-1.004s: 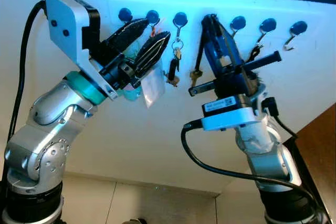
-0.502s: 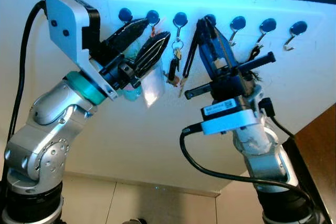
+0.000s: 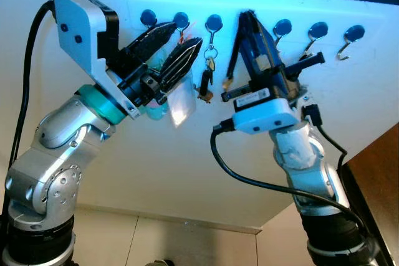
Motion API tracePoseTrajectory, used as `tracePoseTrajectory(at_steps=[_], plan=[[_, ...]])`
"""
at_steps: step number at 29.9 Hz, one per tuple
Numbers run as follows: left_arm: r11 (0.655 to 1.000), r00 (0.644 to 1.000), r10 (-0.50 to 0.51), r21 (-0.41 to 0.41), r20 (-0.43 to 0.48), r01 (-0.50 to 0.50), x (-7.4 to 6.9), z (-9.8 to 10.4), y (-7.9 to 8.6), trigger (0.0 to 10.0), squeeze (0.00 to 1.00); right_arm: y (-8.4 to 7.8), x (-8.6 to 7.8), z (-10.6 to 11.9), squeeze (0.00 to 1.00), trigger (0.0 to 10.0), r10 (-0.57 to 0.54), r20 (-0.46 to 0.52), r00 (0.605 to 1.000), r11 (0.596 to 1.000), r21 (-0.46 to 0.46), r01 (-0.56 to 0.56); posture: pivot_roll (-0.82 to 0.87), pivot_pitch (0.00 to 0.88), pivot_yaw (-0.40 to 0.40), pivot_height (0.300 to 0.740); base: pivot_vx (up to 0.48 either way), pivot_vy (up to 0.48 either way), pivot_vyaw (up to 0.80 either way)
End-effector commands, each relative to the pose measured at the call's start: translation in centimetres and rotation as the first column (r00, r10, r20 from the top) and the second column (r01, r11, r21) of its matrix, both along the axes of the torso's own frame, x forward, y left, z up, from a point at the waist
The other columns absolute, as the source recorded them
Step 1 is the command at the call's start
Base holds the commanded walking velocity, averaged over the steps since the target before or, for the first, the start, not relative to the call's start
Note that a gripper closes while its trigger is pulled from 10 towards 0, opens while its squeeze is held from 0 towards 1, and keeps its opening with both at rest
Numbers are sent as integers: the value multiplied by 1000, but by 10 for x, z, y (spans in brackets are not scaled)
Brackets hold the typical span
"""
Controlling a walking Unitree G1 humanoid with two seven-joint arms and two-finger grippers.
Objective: Hang keys on a hook
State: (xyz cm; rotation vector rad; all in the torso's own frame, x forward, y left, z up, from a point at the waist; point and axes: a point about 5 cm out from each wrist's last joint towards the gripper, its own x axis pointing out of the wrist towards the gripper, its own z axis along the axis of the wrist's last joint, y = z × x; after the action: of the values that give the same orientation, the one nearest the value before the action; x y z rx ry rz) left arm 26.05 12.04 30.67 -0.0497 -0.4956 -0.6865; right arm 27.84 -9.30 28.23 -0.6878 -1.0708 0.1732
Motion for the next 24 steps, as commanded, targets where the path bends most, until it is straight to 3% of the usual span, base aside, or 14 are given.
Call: tracePoseTrajectory(at_steps=[1, 13, 20, 24], plan=[[1000, 1000, -8, 6, -11, 8, -2, -2, 0, 10000, 0, 4, 2, 0, 0, 10000, 18, -13, 1000, 1000, -6, -18, 50, 0, 97, 740, 0, 0, 0], [1000, 1000, -9, 2, -13, 9, -2, -3, -1, 10000, 0, 13, 3, 6, 0, 10000, 65, 1, 998, 998, 5, -65, 51, 0, 90, 740, 0, 0, 0], [1000, 1000, -7, 1, -15, 7, -2, -3, 0, 10000, 0, -18, 5, 2, 0, 10000, -110, -6, 994, 993, 49, 110, 44, 0, 91, 740, 0, 0, 0], [1000, 1000, -8, 0, -15, 8, -2, -3, -1, 10000, 0, -25, 5, -1, 0, 10000, -143, -17, 990, 988, 50, 144, 40, 0, 92, 740, 0, 0, 0]])
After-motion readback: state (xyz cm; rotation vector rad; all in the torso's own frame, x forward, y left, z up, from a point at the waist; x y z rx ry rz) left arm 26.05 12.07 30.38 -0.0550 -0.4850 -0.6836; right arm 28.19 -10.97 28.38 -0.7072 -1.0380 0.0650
